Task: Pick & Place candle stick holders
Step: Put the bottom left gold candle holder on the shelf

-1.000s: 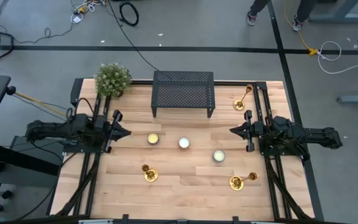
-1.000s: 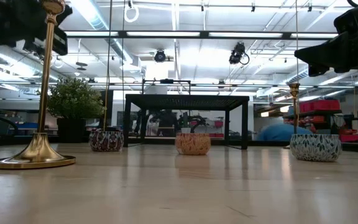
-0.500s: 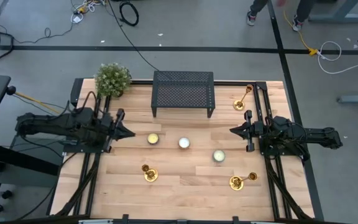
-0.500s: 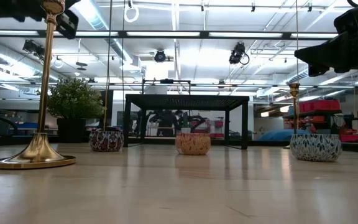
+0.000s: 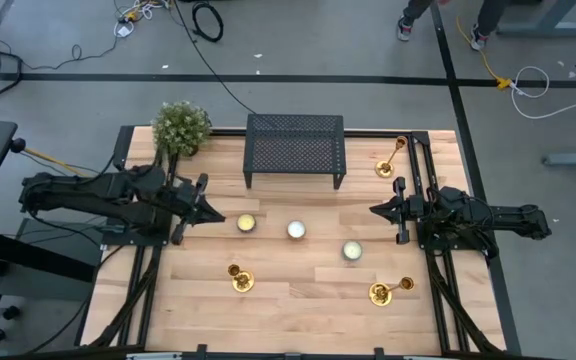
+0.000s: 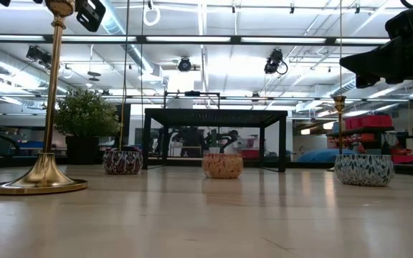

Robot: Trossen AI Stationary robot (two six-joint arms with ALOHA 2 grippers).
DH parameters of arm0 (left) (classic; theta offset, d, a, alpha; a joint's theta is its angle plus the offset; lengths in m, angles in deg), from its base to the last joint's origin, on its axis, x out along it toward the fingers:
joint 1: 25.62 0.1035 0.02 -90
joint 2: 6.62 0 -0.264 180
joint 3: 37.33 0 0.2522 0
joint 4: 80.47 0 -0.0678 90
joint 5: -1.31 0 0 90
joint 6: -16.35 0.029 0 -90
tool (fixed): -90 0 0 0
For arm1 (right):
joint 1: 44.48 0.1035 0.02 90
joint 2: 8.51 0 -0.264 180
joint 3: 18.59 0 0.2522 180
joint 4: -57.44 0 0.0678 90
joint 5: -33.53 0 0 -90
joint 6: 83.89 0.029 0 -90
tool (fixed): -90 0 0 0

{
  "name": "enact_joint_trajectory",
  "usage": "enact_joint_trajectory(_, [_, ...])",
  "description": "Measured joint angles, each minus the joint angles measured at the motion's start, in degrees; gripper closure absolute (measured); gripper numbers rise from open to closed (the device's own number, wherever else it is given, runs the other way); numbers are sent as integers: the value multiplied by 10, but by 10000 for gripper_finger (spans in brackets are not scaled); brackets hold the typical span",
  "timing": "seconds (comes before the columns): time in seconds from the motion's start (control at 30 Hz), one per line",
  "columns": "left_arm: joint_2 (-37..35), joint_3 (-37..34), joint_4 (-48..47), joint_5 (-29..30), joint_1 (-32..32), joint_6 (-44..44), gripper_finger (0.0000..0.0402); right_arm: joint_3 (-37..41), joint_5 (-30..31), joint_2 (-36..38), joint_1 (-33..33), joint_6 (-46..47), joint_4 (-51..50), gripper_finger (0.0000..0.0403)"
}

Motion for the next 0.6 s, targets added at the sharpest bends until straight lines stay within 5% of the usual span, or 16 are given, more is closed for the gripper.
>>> enact_joint_trajectory(0.27, [42, -5, -27, -45, 0, -92, 381, 0, 0, 0, 0, 0, 0, 389])
enact_joint_trajectory(0.6, [105, -5, -32, -134, -18, -77, 360, 0, 0, 0, 0, 0, 0, 389])
